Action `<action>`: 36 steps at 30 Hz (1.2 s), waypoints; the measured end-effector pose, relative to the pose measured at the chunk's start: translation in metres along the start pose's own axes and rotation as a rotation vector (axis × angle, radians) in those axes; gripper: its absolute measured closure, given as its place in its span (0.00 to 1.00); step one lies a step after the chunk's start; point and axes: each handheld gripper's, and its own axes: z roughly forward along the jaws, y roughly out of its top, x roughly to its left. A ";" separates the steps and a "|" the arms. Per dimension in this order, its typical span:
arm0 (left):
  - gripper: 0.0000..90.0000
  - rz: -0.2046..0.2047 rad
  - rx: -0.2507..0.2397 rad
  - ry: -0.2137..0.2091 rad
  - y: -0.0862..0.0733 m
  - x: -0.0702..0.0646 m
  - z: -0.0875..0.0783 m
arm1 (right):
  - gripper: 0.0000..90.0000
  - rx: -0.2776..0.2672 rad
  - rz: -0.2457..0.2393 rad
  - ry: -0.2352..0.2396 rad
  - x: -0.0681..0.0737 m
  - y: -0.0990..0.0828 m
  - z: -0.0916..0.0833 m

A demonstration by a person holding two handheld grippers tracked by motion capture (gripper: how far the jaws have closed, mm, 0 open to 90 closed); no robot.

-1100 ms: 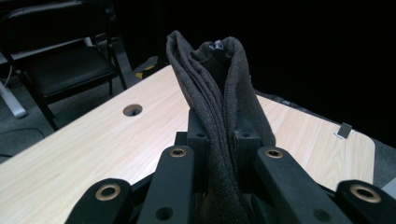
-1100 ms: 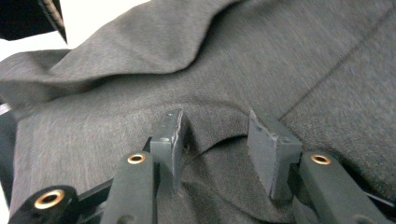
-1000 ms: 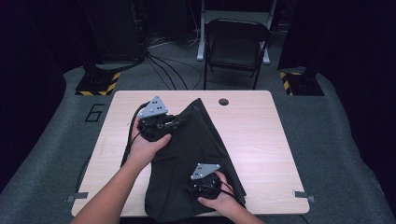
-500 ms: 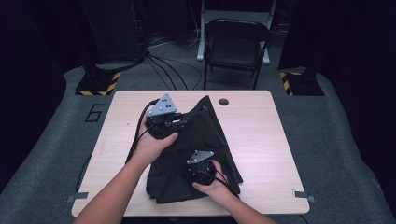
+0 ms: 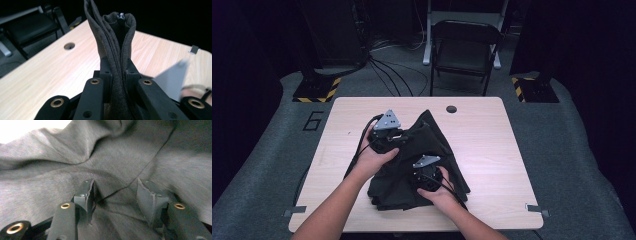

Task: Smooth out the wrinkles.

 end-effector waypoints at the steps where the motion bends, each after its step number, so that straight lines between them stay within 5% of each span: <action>1: 0.90 -0.005 0.011 0.002 -0.005 0.001 0.001 | 0.53 0.005 0.039 0.003 0.002 0.000 -0.003; 7: 0.90 -0.032 0.016 0.000 -0.017 0.003 0.003 | 0.54 -0.012 0.009 -0.022 -0.022 -0.002 -0.034; 16: 0.90 -0.035 0.031 -0.048 -0.030 -0.010 0.013 | 0.55 0.017 0.148 -0.075 -0.071 -0.034 -0.048; 21: 0.90 -0.066 0.013 -0.086 -0.043 -0.017 0.020 | 0.56 0.070 0.127 -0.079 -0.074 -0.043 -0.038; 36: 0.90 -0.104 0.063 -0.181 -0.082 -0.034 0.042 | 0.60 0.068 0.138 -0.073 -0.082 -0.047 -0.039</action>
